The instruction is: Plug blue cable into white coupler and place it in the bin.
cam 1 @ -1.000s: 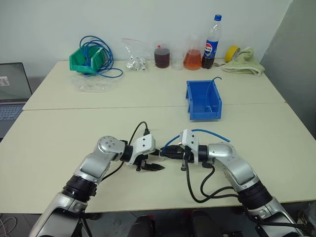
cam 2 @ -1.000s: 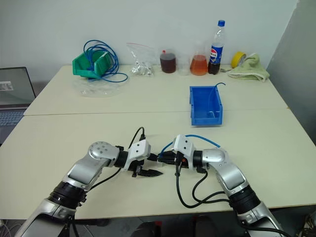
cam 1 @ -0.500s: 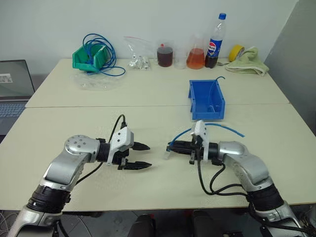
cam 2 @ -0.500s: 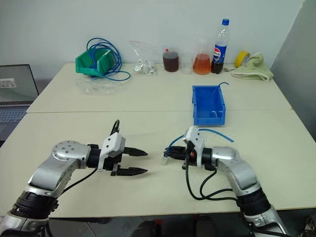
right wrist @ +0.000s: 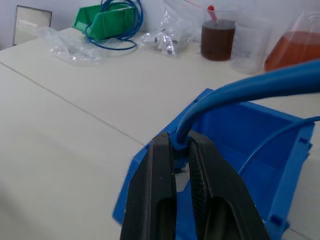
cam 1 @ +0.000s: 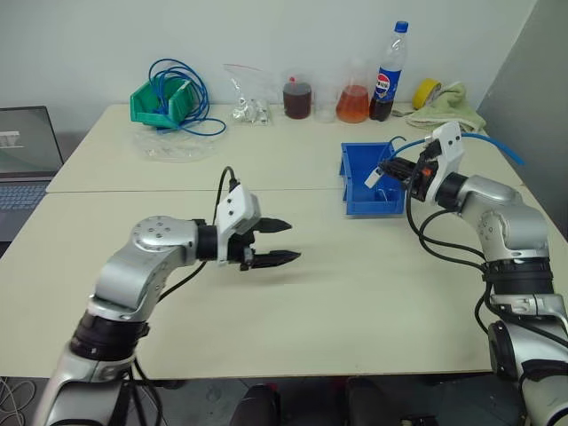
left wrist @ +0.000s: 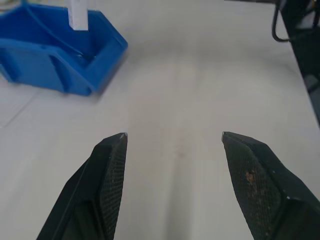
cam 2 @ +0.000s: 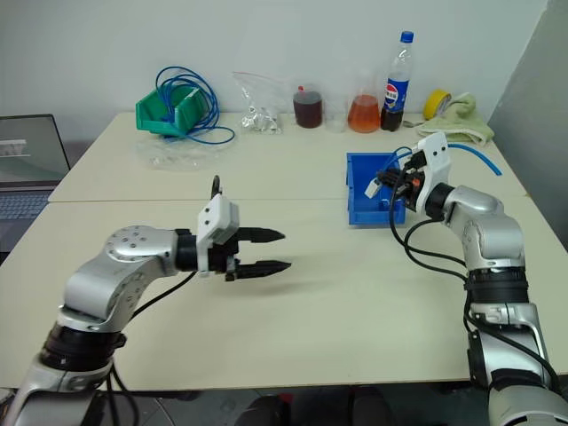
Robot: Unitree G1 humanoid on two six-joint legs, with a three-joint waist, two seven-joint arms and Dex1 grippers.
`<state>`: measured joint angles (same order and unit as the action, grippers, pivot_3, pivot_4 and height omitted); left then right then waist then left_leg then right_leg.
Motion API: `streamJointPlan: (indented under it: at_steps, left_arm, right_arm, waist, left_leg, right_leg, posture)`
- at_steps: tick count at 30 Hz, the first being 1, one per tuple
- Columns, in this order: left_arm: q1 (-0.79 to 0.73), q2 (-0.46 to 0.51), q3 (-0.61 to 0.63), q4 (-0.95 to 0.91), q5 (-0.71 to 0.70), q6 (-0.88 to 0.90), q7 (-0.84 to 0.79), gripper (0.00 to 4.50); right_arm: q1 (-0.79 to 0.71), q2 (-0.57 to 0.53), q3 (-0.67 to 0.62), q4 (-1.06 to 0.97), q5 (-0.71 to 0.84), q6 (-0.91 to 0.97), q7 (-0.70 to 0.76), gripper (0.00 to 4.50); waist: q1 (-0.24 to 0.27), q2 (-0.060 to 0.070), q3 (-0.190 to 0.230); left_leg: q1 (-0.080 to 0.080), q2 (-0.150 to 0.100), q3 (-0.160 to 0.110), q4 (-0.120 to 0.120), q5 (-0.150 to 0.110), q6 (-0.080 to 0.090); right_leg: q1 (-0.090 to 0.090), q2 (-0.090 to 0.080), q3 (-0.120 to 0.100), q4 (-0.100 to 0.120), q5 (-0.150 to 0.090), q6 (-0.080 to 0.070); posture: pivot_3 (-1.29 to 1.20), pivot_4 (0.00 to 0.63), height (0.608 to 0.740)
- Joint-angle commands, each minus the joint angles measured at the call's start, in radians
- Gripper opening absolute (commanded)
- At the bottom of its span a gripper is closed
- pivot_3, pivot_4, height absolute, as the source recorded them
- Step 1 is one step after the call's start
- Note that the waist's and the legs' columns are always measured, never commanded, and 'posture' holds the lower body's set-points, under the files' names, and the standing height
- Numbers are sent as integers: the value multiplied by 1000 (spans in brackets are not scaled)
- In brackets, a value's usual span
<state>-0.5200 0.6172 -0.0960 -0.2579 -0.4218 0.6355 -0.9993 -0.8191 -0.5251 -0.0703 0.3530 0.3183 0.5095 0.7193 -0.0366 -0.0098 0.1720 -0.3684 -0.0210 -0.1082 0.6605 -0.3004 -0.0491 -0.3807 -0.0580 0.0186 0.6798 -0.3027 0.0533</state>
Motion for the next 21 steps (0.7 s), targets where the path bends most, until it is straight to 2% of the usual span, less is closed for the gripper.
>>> streamJointPlan:
  at_steps: [1,5,10,11,16,21]
  left_arm:
    - [-38,-37,11,-21,16,37,105,3135]
    - [-75,-121,6,-77,29,89,249,3135]
    - [-53,-139,-24,-117,28,105,275,3135]
    - [-49,-140,-30,-119,30,103,277,3135]
    - [-49,-140,-39,-124,26,103,286,3135]
    - [-47,-133,-49,-132,26,105,288,3135]
  right_arm:
    - [-44,1,9,76,-33,-68,18,92]
    - [-77,12,17,134,-50,-93,23,92]
    - [-145,22,48,255,-90,-128,60,92]
    - [-165,22,59,290,-100,-130,75,791]
    - [-269,16,108,485,-164,-171,146,2013]
    - [-388,10,90,680,-215,-268,86,3113]
  waist:
    - [-1,0,0]
    - [-7,0,0]
    - [-11,0,0]
    - [-12,0,0]
    - [-17,0,0]
    - [-19,0,0]
  left_leg:
    - [-1,0,0,0,1,-1]
    - [-12,-1,0,3,2,-3]
    - [-12,-2,0,3,2,-4]
    - [-12,-2,0,3,2,-4]
    - [-12,-2,1,3,2,-4]
    - [-12,-2,1,3,2,-4]
  right_leg:
    - [-1,0,0,0,0,0]
    - [-10,-3,0,0,0,0]
    - [-10,-4,0,0,0,0]
    - [-10,-4,0,0,0,0]
    - [-9,-4,-1,0,0,0]
    - [-9,-4,0,0,0,0]
  posture:
    - [0,150,740]
    - [0,150,740]
    - [0,150,740]
    - [0,150,740]
    - [0,150,740]
    - [0,150,740]
